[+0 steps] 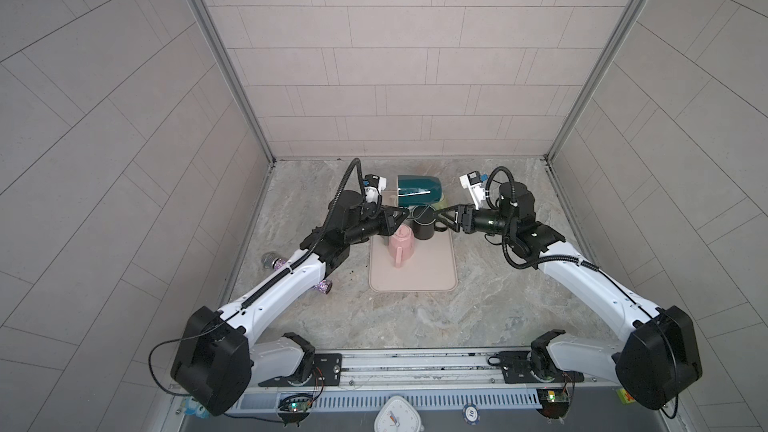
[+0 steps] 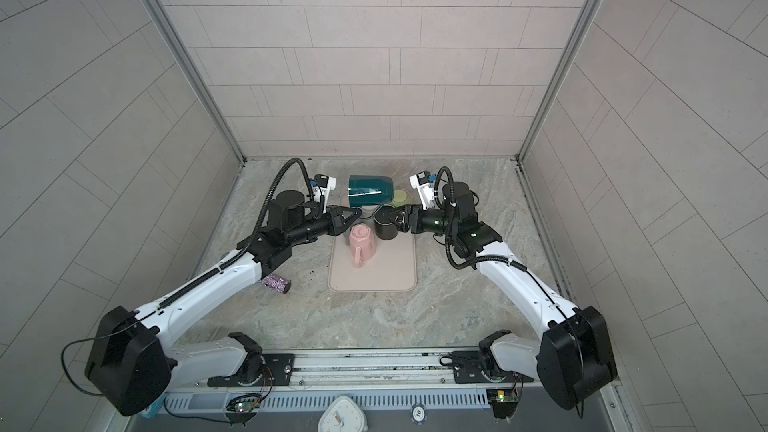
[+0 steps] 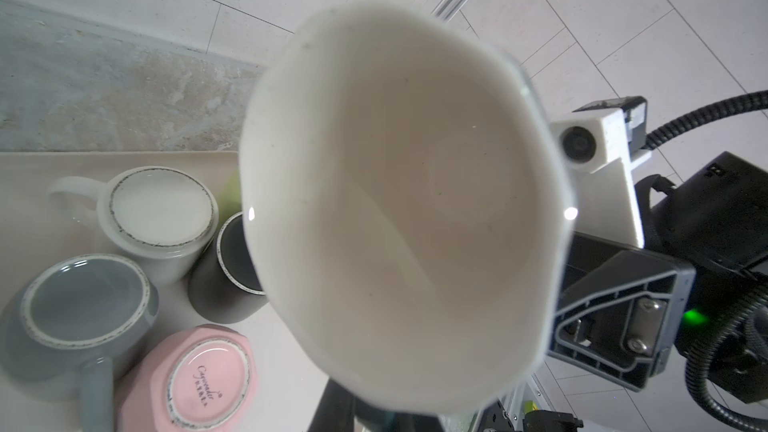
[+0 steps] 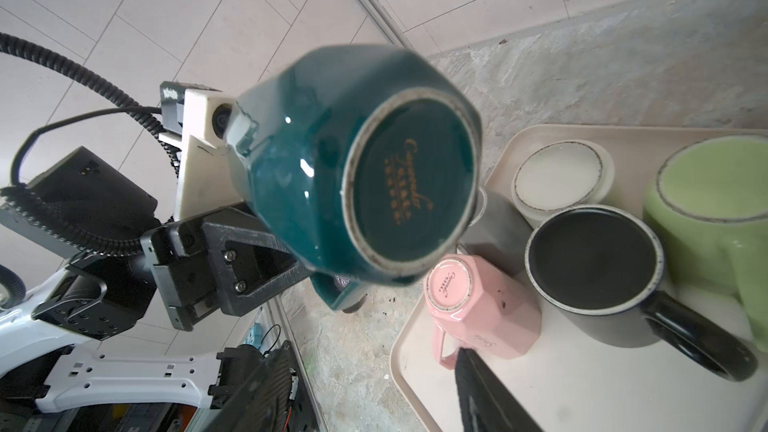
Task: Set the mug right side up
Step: 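Open the right gripper and draw it back while the left gripper pulls the mug away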
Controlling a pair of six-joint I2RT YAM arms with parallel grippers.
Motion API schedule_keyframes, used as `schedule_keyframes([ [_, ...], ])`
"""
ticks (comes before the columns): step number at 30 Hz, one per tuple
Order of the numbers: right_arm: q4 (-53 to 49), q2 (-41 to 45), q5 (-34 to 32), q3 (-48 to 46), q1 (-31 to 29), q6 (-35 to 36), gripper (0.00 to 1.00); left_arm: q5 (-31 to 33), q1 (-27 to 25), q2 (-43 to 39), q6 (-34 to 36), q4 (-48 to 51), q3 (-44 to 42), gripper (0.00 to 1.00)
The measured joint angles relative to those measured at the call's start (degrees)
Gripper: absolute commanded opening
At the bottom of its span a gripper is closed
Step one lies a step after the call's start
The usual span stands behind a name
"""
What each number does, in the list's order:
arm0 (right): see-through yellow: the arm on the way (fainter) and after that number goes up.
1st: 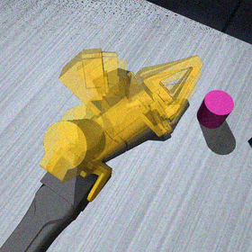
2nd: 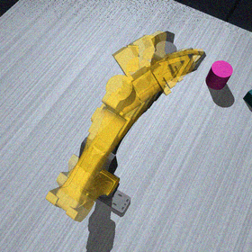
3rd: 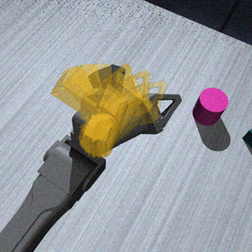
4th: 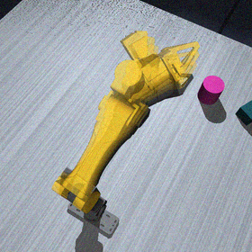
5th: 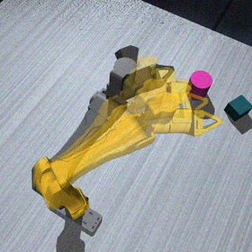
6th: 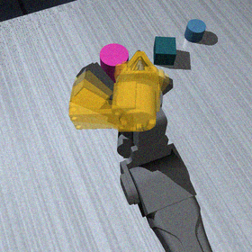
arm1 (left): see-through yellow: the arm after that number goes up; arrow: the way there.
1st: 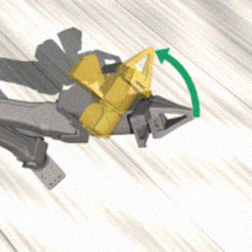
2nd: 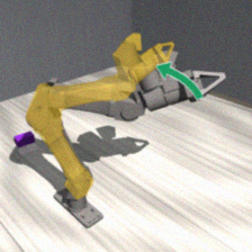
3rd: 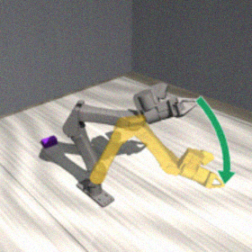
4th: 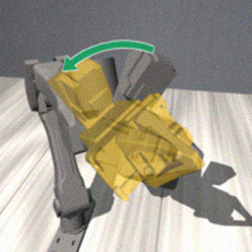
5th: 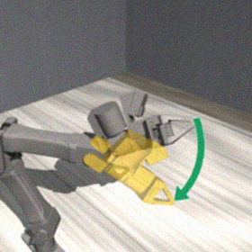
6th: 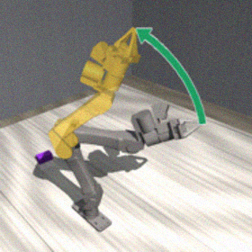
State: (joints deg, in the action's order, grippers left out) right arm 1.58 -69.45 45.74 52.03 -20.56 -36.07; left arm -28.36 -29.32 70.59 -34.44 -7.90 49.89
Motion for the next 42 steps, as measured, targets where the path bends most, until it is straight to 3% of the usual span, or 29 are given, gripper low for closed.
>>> schedule_keyframes([
  [16, -5.11, 8.46, -4.59, -2.51, 0.79, 4.26, 0.91, 2.27, 4.42, -0.33, 0.87, 3.65, 0.94, 0.0],
  [30, -14.16, 14.25, -12.85, -7.15, 1.77, 6.69, 0.92, 7.39, 7.82, -4.02, 2.89, 12.15, 1.92, 0.0],
  [42, -19.32, 19.19, -14.91, -10.58, 1.86, 9.03, 0.93, 18.49, 9.9, -6.49, 10.71, 28.76, 6.25, 0.0],
])
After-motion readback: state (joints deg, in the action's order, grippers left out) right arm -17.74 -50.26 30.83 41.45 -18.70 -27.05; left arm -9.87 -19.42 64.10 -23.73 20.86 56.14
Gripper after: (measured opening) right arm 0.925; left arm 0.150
